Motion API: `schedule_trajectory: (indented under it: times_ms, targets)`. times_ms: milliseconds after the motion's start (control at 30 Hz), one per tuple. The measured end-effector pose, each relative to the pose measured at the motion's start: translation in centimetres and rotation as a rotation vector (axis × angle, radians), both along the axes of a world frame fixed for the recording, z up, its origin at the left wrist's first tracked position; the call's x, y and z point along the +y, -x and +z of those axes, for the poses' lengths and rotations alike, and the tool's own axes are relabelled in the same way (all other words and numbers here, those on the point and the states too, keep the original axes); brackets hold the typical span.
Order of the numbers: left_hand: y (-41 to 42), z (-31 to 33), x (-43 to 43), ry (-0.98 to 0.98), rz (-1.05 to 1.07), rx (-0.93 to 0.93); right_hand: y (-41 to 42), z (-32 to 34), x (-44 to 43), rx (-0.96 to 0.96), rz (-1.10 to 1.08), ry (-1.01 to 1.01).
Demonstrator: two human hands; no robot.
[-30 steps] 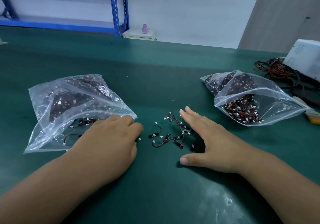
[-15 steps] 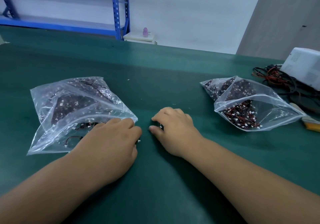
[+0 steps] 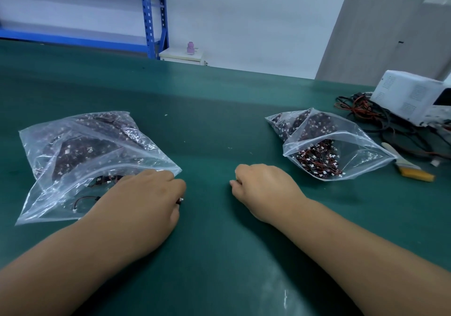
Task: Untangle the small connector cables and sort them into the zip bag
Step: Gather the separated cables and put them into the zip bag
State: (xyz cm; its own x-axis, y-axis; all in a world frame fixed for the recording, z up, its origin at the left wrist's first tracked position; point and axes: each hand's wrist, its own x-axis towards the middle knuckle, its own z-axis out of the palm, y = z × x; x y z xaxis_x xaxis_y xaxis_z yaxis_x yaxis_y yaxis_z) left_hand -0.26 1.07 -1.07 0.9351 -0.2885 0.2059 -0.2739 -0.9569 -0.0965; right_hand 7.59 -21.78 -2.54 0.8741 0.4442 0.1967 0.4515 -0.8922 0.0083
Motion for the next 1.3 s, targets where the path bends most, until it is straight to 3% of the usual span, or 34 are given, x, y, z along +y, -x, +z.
schedule_trajectory:
  times_ms: [200, 333, 433, 567, 633, 800, 1000, 1100, 1167, 1300]
  targets:
    - [-0.1, 0.0, 0.0, -0.014, -0.005, -0.006, 1.3, 1.2, -2.4, -0.004, -0.041, 0.033]
    - [-0.1, 0.1, 0.0, -0.020, -0.006, -0.002, 1.8, 3.6, -5.1, -0.189, -0.077, -0.029]
    - [-0.1, 0.1, -0.1, -0.018, -0.011, 0.003, 0.8, 5.2, -7.6, -0.436, -0.050, -0.085]
    - [-0.2, 0.0, 0.0, -0.032, -0.010, -0.001, -2.0, 6.4, -11.0, -0.518, 0.033, 0.259]
    - [-0.2, -0.1, 0.0, -0.023, -0.010, -0.001, -3.2, 6.3, -12.6, -0.576, 0.112, 0.285]
    - [-0.1, 0.2, 0.0, 0.020, -0.037, -0.035, -3.6, 4.4, -14.0, -0.700, 0.067, 0.213]
    - [0.3, 0.8, -0.6, 0.161, -0.082, -0.022, -1.8, 4.8, -12.3, -0.723, 0.027, -0.149]
    - [0.3, 0.8, -1.0, 0.266, -0.088, 0.000, 0.6, 5.3, -8.8, -0.649, 0.115, -0.242]
    - [0.5, 0.9, -1.2, 0.356, -0.088, 0.008, 2.3, 4.8, -6.1, -0.496, 0.201, -0.230]
    - [0.6, 0.9, -1.5, 0.524, -0.098, 0.003, 5.5, 3.3, -1.0, 0.134, 0.204, -0.158]
